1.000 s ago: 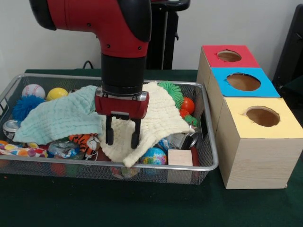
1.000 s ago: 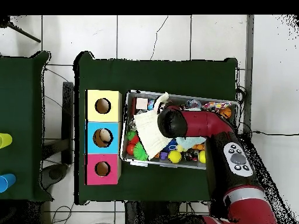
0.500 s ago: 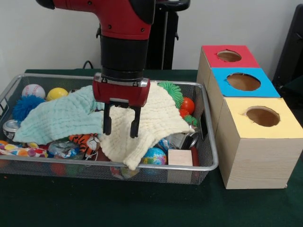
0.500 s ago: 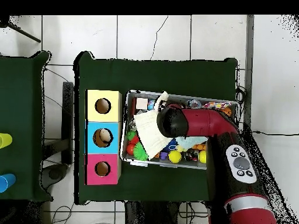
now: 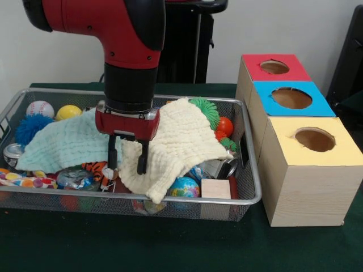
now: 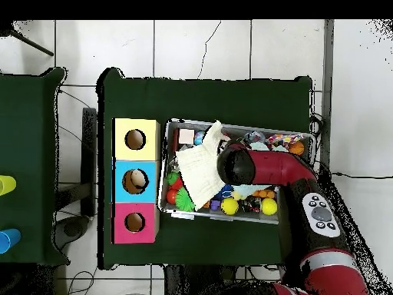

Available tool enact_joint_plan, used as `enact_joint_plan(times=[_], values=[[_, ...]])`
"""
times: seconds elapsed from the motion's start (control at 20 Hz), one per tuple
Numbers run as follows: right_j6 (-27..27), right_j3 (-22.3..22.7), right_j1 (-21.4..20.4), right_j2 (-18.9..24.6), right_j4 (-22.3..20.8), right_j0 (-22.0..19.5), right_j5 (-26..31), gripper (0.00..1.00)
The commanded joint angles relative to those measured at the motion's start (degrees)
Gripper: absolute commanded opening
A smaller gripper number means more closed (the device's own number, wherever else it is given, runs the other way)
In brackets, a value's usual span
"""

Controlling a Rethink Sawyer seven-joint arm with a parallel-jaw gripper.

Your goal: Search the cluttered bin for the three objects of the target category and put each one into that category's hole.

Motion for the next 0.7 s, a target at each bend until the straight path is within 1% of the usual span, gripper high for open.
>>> enact_joint_plan(times=[0.05, 0.2, 0.35, 0.5, 0.6, 0.7], values=[[4.9, 1.1, 5.6, -2.5, -2.8, -0.9, -3.8, 1.0], [5.6, 1.6, 5.5, -4.7, -2.5, 0.2, -3.8, 1.0], [5.9, 1.1, 5.5, -6.9, -1.8, 1.4, -2.3, 1.0], [5.1, 0.6, 6.0, -7.4, -1.2, 1.3, -1.5, 1.0], [4.6, 0.8, 5.5, -7.1, -0.8, 1.1, -1.0, 1.0], [4.1, 1.4, 4.2, -7.0, -0.4, 1.2, 0.4, 1.0]])
